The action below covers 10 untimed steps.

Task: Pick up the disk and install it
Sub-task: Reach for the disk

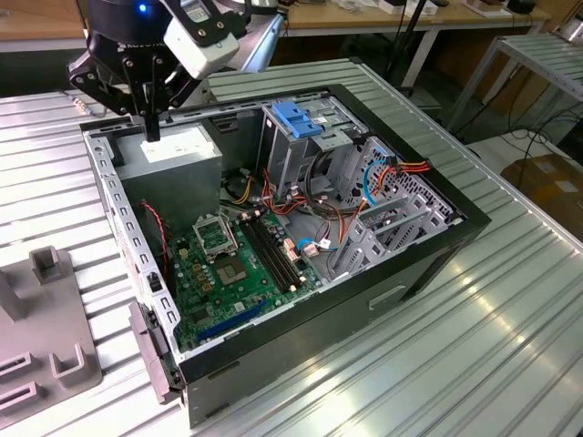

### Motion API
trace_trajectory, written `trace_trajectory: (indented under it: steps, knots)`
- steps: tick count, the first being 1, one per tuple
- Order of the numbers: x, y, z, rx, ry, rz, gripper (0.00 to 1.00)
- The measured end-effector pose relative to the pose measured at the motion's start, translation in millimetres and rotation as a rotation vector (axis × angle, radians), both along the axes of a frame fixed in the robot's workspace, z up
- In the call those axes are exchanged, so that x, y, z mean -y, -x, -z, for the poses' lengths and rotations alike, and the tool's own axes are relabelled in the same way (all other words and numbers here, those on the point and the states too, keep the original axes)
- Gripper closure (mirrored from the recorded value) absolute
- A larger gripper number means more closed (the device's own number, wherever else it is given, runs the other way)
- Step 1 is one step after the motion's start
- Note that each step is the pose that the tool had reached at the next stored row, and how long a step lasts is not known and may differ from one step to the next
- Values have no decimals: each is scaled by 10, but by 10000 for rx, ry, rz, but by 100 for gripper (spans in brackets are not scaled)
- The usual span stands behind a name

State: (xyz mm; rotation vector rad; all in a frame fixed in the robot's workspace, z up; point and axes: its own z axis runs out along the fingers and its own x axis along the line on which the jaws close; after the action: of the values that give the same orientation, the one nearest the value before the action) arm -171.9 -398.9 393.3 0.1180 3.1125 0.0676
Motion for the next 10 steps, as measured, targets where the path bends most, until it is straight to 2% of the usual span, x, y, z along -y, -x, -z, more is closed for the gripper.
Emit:
trace_trajectory:
  steps: [10]
  knots:
    - [0,131,0,0,0,0,90]
